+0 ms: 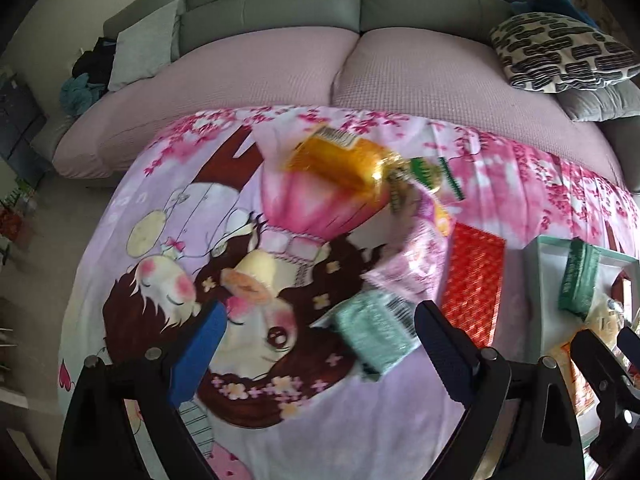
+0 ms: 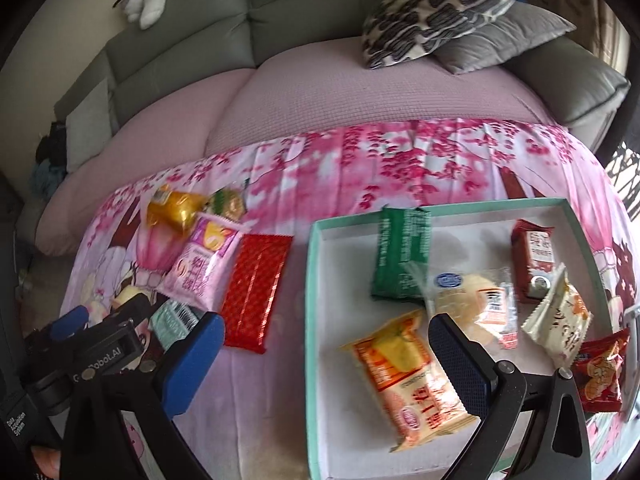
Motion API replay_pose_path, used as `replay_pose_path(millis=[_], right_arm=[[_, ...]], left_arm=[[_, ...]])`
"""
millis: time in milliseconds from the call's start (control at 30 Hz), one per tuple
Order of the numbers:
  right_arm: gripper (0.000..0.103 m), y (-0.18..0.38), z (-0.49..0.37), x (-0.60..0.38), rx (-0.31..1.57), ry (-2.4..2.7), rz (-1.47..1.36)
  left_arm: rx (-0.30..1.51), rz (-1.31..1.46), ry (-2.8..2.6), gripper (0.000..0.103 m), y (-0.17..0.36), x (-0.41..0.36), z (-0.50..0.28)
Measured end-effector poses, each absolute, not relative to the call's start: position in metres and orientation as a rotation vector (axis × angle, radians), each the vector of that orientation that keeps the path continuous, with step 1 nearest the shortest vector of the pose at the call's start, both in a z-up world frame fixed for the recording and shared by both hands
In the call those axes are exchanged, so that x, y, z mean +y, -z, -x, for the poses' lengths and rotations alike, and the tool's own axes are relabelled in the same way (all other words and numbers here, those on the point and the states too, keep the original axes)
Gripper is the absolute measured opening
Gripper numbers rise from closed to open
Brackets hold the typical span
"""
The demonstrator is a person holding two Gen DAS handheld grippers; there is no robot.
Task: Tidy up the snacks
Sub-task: 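Move both tools back over the remaining snacks on the bedspread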
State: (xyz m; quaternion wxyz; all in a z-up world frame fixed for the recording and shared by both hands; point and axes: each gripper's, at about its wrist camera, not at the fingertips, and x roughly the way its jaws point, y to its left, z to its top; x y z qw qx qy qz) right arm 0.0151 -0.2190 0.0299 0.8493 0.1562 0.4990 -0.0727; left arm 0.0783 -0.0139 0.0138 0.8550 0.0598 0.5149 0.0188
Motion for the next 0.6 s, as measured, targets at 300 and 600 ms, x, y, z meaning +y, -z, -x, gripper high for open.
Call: replay_pose_path(millis=[300,600], right_arm=[[0.103,-0.015,-0.024,-0.182,1.094,0.074,-0.288],[0.103,0.003,-0.031,-0.153,1.135,0.047,-0.221]], left_arm=[[1.156,-0.048,-0.078,0.095,0.008,0.022,-0.081],[1.184,0.029,-0.079,0.095,0.015,0.038,-0.085]])
